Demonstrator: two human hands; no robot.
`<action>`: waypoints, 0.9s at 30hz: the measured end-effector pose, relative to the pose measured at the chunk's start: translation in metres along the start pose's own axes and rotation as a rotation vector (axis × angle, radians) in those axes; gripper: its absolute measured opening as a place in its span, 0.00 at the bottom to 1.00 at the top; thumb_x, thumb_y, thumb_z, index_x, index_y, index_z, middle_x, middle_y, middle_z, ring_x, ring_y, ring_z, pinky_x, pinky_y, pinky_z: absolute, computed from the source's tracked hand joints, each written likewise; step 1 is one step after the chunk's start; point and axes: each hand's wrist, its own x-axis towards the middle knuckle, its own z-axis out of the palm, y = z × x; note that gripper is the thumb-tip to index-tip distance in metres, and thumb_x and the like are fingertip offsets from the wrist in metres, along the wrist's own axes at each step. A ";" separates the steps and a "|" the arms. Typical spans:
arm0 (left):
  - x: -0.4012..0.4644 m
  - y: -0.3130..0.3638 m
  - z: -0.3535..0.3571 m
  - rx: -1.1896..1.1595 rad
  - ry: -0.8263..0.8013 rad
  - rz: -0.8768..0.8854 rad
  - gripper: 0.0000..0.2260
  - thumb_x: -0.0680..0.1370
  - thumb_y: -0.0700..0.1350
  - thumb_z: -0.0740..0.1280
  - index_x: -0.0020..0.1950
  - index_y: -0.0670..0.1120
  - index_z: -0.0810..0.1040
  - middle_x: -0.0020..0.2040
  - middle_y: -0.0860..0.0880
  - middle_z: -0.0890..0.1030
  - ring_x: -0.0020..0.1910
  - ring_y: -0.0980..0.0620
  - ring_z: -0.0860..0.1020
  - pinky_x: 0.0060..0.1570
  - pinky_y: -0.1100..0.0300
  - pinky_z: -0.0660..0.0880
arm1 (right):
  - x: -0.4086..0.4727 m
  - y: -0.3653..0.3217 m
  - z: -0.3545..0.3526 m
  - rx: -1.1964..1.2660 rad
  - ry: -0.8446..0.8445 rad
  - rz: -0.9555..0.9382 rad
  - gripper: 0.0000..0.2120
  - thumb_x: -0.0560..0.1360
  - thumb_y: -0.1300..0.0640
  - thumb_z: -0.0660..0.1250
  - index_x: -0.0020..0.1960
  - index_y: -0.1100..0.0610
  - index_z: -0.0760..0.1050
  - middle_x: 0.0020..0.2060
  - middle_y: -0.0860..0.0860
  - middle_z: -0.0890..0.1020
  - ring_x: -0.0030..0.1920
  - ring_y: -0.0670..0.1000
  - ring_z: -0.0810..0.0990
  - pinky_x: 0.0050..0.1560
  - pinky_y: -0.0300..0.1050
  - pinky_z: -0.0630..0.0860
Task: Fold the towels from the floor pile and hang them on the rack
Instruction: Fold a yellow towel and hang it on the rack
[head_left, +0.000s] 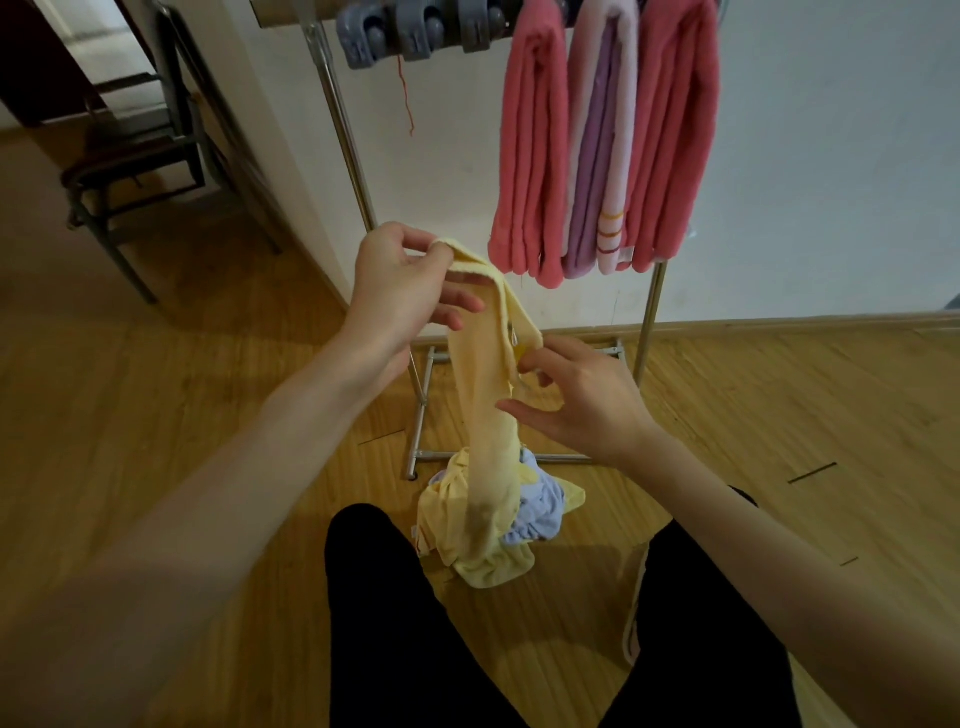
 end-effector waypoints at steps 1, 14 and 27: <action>0.000 0.002 -0.001 -0.011 0.000 -0.007 0.08 0.81 0.40 0.60 0.59 0.40 0.70 0.39 0.44 0.82 0.28 0.54 0.81 0.25 0.66 0.74 | 0.001 0.001 0.001 -0.013 -0.004 0.006 0.15 0.67 0.47 0.75 0.43 0.57 0.77 0.38 0.48 0.78 0.36 0.48 0.77 0.26 0.41 0.70; 0.011 0.015 -0.026 0.191 0.028 0.037 0.07 0.79 0.39 0.63 0.56 0.40 0.74 0.39 0.43 0.83 0.27 0.54 0.78 0.25 0.63 0.74 | 0.031 0.023 -0.055 0.080 -0.016 0.005 0.09 0.74 0.54 0.62 0.47 0.59 0.76 0.41 0.49 0.78 0.36 0.50 0.77 0.32 0.50 0.77; 0.001 0.026 -0.059 0.559 -0.252 0.176 0.03 0.76 0.38 0.67 0.48 0.43 0.79 0.31 0.47 0.81 0.22 0.56 0.72 0.20 0.68 0.67 | 0.040 0.011 -0.094 0.546 0.046 0.157 0.03 0.76 0.64 0.66 0.44 0.63 0.76 0.36 0.58 0.78 0.36 0.59 0.77 0.37 0.56 0.76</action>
